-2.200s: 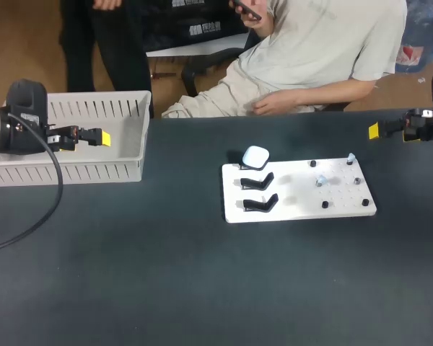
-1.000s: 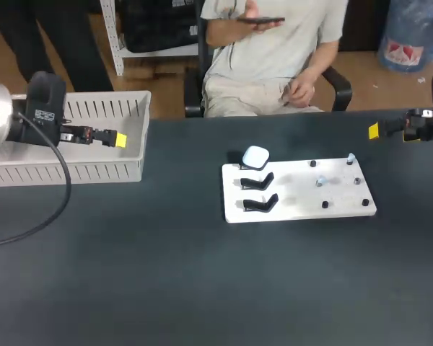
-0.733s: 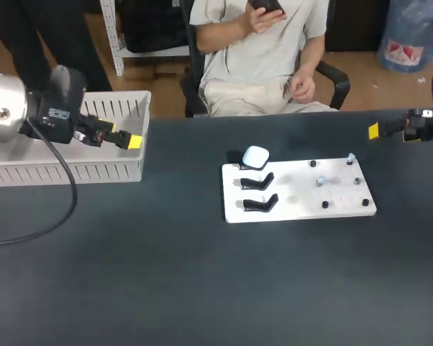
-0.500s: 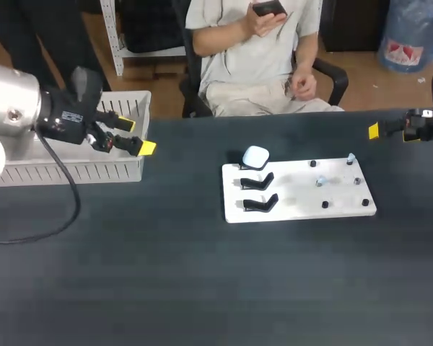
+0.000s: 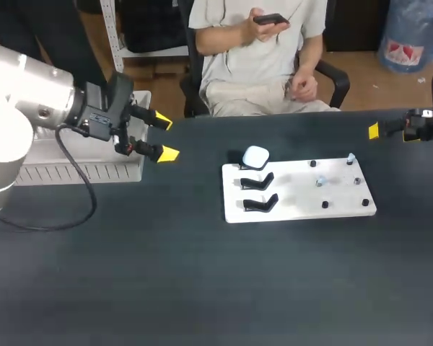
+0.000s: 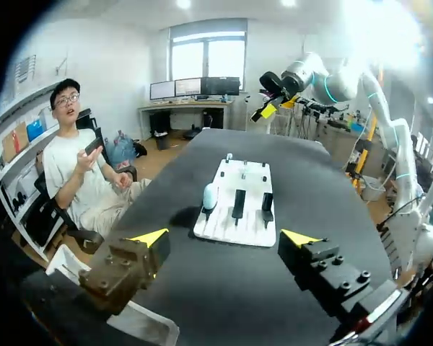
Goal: Pick up each earbud case from the left stands, insert the matching earbuds, close the lid, and place the case in the box.
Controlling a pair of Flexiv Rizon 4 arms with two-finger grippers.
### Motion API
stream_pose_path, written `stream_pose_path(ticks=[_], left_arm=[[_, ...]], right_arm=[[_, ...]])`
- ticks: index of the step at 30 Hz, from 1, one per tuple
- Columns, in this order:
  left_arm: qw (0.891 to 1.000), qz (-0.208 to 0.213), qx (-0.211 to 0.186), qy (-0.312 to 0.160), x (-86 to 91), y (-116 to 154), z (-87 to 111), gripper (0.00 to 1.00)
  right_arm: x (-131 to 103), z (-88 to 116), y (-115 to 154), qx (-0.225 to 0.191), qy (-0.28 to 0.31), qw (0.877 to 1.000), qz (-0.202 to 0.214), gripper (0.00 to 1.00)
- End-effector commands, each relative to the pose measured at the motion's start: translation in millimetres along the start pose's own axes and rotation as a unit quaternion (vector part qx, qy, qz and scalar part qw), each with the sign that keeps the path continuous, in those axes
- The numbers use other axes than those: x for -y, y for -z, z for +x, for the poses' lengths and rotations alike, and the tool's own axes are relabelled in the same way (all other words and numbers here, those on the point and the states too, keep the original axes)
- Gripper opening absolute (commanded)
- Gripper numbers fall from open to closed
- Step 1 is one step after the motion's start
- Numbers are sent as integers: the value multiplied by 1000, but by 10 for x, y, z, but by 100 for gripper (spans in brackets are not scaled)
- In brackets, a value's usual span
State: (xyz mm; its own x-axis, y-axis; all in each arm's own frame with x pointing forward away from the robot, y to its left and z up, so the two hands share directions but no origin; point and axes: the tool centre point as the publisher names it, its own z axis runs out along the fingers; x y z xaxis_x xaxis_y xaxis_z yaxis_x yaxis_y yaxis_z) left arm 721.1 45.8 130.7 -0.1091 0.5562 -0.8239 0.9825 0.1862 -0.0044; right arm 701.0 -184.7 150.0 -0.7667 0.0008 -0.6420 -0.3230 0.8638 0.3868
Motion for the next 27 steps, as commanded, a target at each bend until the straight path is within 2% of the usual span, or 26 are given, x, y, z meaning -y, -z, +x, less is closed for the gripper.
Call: stream_pose_path(ticks=[1,5,17,21,24,27], left_arm=[[998,54,6,-15,-135,-266,5,100],[998,58,12,-33,-172,-499,26,100],[991,117,22,-52,-219,-1015,15,100],[990,126,22,-51,-250,-1179,58,90],[990,131,20,-49,-273,-1286,98,90],[989,134,22,-50,-291,-1363,115,86]], right_arm=[[7,2,-1,0,1,1000,-1,100],[7,2,-1,0,1,1000,-1,100],[7,2,-1,0,1,1000,-1,100],[7,2,-1,0,1,1000,-1,100],[7,2,-1,0,1,1000,-1,100],[7,2,-1,0,1,1000,-1,100]])
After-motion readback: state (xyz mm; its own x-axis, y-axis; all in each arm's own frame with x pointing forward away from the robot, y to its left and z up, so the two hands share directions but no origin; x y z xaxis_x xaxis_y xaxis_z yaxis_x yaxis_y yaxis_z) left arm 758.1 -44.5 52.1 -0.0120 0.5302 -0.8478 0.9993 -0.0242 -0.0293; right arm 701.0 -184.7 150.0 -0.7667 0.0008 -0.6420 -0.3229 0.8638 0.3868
